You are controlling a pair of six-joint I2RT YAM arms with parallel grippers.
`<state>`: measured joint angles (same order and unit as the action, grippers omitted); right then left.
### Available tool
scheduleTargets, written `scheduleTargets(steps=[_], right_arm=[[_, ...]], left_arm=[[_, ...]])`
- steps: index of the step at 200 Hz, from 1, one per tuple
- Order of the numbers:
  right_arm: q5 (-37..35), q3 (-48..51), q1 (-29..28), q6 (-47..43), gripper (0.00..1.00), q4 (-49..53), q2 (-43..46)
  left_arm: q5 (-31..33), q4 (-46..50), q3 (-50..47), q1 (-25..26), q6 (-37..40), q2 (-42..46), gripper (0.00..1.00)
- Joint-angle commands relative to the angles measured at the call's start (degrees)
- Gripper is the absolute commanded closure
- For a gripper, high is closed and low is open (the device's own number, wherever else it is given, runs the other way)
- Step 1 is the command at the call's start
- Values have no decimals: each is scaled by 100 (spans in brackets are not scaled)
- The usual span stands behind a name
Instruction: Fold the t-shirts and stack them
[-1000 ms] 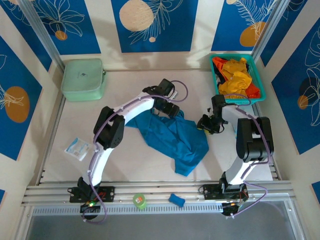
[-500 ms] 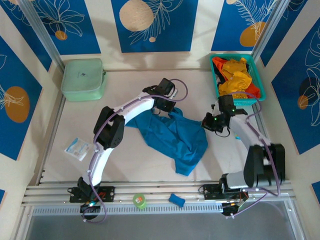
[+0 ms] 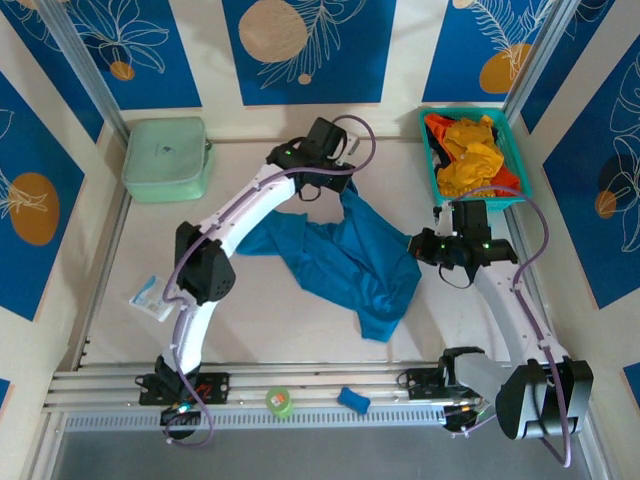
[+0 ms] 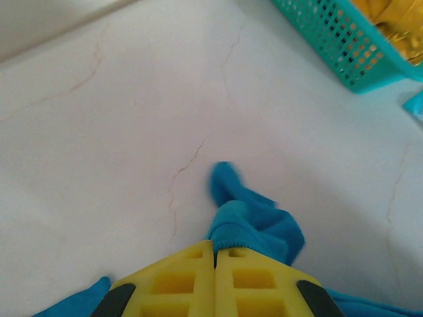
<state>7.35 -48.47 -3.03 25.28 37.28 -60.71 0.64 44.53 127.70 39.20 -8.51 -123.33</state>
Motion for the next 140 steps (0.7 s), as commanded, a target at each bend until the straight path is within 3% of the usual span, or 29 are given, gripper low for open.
scheduleTargets(steps=[1,91,140], right_arm=[[-39,136,9,-27,100,224,37],[-164,-1,13,121,100,219,-101],[-783,192,14,905,100,255,-7]], left_arm=[[223,480,171,-13,133,388,100],[173,684,76,76,297,820,100],[-622,468,1230,96,377,-206,100]])
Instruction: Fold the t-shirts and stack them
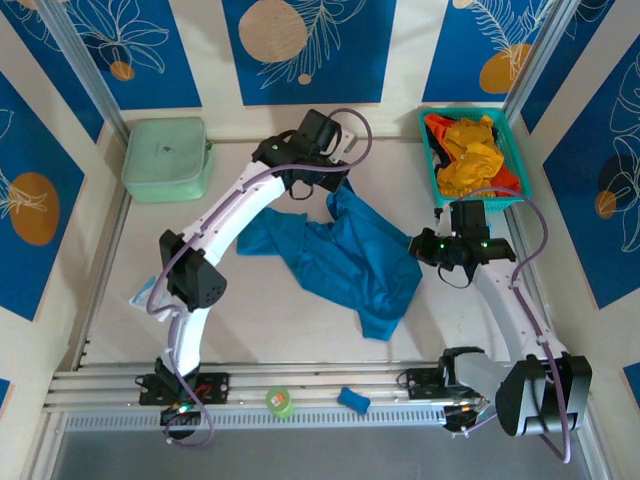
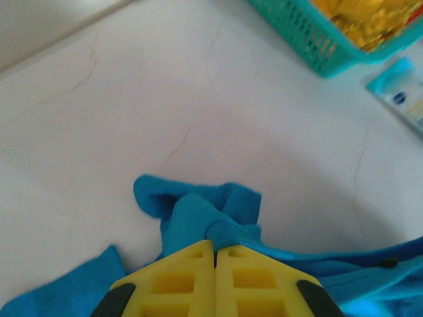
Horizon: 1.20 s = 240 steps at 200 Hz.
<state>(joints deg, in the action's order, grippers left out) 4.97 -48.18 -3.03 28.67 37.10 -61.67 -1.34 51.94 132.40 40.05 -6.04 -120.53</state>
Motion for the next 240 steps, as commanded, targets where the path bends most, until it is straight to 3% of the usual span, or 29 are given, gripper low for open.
scheduleTargets(steps=[1,45,52,64,68,73,101,119,150,165,180,207,240], right_arm=[[-565,175,13,595,100,267,96],[-1595,738,13,1644,100,197,109],[-1682,843,24,1765,100,126,120],[-1858,989,21,1971,100,71,91],[-1909,1031,26,2025,100,48,86],[-1947,1079,30,2060,100,7,68],[-2134,1213,48,2163,100,-123,-29],[-2207,1202,55,2152,100,-142,-71],[-2241,1193,92,2082,100,-168,-64],[-2248,1206,114,2044,100,-177,-73],[-2239,1214,162,1982,100,-186,-98],[-2098,1219,214,1875,100,-59,-169],[-1929,1448,215,1826,100,-45,-267]], left_arm=[[-452,-282,800,15,130,-518,100],[-1337,-1557,1262,155,-4,-1508,99],[-1490,-1756,1247,169,-62,-1625,80],[-1582,-2012,1240,178,-213,-1797,21],[-1573,-2056,1236,187,-254,-1828,8],[-1555,-2086,1228,182,-285,-1857,0],[-1161,-2164,735,186,-149,-1457,1],[-506,-2091,85,187,37,-881,1],[927,-698,-283,163,138,-371,0],[1451,-10,-528,128,-99,-310,13],[1554,184,-1087,81,-354,-208,20],[1503,80,-1918,-35,-949,-172,20],[1374,12,-2191,-288,-1542,-511,19]])
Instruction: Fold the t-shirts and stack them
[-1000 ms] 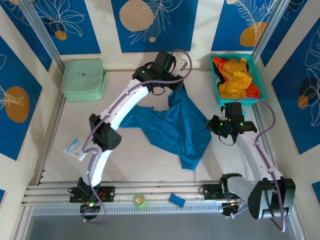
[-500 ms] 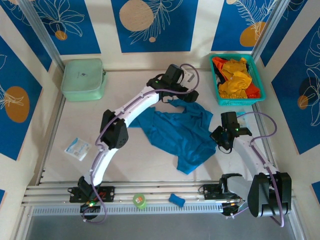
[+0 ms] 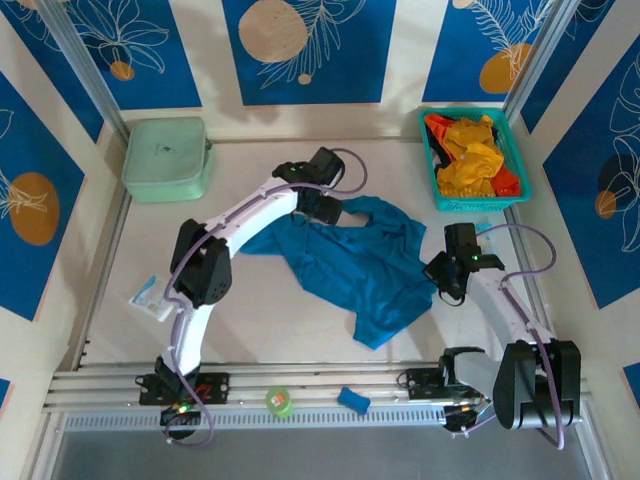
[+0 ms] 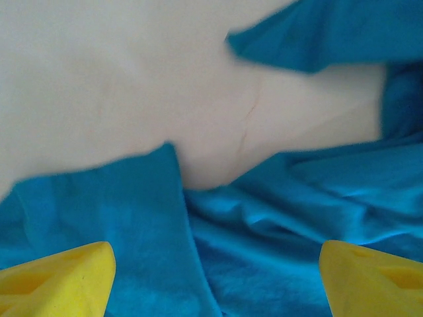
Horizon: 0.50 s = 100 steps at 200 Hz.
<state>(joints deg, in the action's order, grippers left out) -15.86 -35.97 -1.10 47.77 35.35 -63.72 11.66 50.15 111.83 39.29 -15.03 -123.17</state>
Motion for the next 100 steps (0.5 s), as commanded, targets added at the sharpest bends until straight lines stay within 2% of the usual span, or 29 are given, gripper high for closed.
scheduleTargets(steps=[1,46,100], right_arm=[[154,233,27,-84,100,121,-61],[278,216,95,-180,100,-8,-172],[356,195,102,-239,100,-46,-264]], left_arm=[[73,181,-144,-216,-660,-258,19],[106,-237,-115,-343,-770,-536,23],[201,-115,181,-431,-677,-992,31]])
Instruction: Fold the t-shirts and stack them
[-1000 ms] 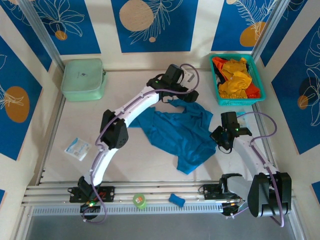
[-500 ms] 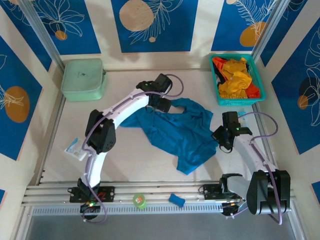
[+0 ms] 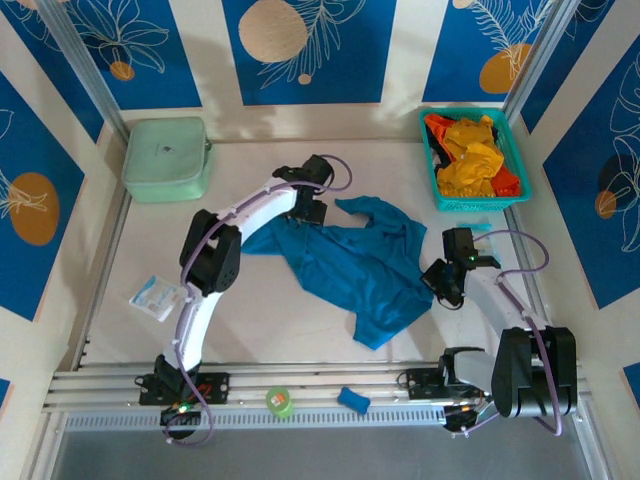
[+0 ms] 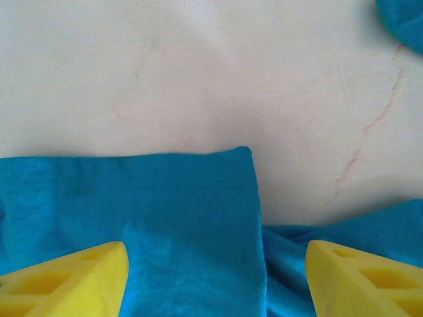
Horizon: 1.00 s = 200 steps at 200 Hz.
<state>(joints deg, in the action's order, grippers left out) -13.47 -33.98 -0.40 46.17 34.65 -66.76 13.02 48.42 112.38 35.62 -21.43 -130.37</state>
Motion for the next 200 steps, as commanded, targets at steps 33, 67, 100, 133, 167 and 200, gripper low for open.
scheduleTargets(steps=[33,67,100,133,167,200], right_arm=[[135,-1,40,-82,100,15,31],[157,5,44,-82,100,15,38],[162,2,55,-95,100,-2,23],[178,-26,56,-91,100,-32,-30],[216,-199,66,-111,100,-130,-212],[92,-659,181,-295,100,-251,-737]], left_arm=[[-1,18,117,-82,24,-405,36],[266,-6,258,-146,25,-536,64],[495,41,570,-204,123,-371,76],[718,284,1259,-264,341,-323,100],[848,585,2347,-446,602,-374,100],[882,1190,3895,-547,1003,-213,100]])
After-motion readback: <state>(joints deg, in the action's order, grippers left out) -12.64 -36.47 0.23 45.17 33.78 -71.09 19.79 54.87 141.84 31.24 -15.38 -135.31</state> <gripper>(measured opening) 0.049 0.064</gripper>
